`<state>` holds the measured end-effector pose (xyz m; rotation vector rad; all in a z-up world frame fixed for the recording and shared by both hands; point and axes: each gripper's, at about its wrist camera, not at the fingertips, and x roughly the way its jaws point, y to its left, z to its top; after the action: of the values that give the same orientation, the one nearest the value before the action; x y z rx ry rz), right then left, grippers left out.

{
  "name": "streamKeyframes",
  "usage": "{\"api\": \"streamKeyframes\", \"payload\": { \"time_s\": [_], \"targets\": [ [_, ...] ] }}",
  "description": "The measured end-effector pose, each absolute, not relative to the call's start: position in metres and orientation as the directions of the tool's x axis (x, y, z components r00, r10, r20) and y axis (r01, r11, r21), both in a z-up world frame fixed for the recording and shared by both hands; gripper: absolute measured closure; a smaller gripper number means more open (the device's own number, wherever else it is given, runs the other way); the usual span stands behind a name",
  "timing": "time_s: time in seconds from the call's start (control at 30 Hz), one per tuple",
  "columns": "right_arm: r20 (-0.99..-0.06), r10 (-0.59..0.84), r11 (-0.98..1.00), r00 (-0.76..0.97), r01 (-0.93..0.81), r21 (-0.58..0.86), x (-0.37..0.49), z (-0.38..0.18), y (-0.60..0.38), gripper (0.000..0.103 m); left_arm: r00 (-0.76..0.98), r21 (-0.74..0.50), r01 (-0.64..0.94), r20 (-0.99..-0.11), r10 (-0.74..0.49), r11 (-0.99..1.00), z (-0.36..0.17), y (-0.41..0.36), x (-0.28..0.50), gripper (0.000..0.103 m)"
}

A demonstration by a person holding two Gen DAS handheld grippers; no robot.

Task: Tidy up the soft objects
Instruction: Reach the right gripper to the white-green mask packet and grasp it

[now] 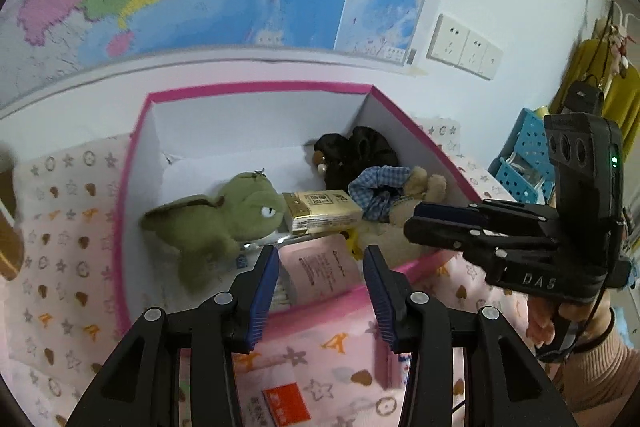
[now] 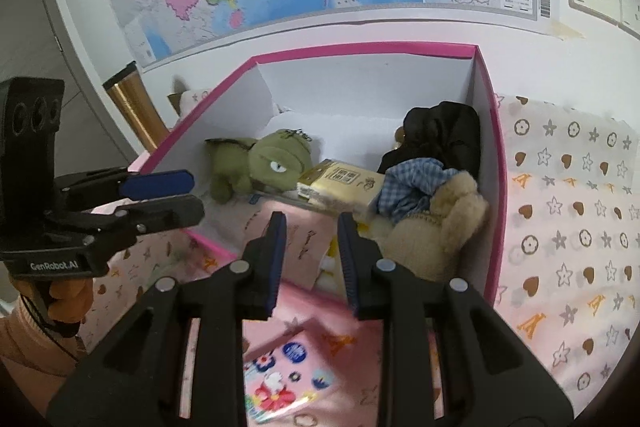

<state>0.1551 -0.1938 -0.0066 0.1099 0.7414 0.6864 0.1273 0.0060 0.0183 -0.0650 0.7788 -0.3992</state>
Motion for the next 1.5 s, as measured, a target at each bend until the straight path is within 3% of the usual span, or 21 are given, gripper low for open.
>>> {"api": "streamKeyframes", "payload": {
  "time_s": [0.43,0.87,1.2,1.5],
  "targets": [
    [-0.508,0.743,0.648,0.434,-0.656,0.387,0.094,0.007,-0.187,0.070,0.709,-0.205,0.254,-0.625,-0.326,0.945,0.021,0.051,0.067,0.054],
    [-0.634,0.737,0.603,0.236,-0.652,0.459,0.090,-0.059,-0.119,0.067,0.603,-0.242,0.080,-0.761,-0.240,0.967,-0.043,0.095,0.057,0.054],
    [-0.679,0.701,0.634,0.221,-0.629,0.450,0.102,-0.077,-0.089,0.067,0.538,-0.294,0.079,-0.792,-0.288,0.953,-0.067,0.105,0.058,0.054],
    [-0.687,0.688,0.650,0.234,-0.618,0.442,0.108,-0.081,-0.073,0.067,0.501,-0.387,0.139,-0.767,-0.401,0.912,-0.073,0.103,0.057,0.054]
  ]
}}
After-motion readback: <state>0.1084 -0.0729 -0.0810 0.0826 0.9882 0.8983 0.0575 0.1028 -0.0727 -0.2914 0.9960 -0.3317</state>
